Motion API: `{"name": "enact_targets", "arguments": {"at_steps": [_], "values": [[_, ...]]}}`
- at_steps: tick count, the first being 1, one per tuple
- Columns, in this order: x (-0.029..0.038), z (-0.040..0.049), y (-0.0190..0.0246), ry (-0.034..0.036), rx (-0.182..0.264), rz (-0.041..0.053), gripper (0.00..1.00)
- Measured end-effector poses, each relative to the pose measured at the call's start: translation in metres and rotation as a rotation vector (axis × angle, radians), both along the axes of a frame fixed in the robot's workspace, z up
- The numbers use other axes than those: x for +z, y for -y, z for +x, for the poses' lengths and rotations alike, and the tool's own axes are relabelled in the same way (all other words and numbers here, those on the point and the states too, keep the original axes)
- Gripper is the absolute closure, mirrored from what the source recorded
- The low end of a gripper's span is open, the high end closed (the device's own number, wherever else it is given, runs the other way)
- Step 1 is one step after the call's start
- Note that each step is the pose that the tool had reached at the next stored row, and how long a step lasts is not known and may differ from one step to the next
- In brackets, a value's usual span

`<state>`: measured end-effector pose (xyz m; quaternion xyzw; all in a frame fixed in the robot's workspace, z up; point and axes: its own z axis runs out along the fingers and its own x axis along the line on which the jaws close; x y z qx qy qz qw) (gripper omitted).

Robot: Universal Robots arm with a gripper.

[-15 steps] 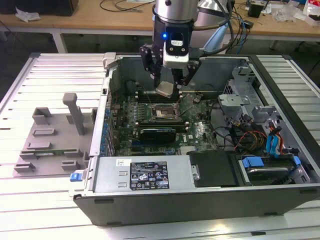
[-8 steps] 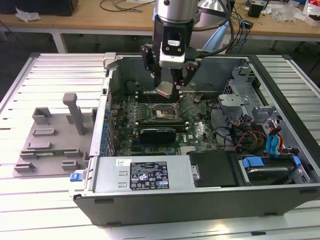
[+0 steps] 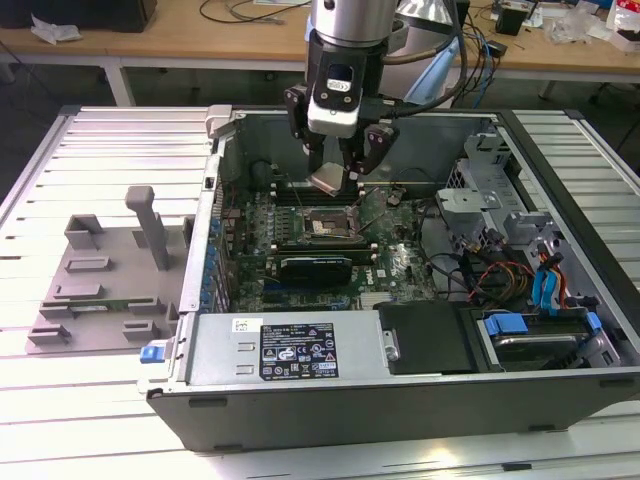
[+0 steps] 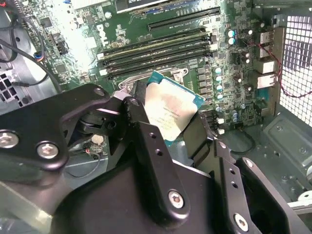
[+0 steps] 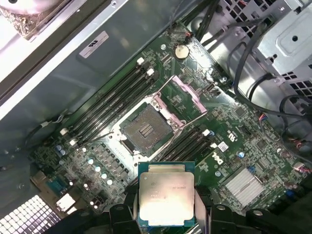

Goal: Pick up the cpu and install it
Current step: 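Place the cpu into insertion slot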

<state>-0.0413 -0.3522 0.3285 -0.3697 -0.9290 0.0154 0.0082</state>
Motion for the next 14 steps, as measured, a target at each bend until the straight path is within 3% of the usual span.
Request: {"name": "enact_targets", "arguments": {"at_steps": [14], "values": [[-0.0004, 0.0000, 0.0000, 0.0000, -0.146, 0.0000, 0.45]]}}
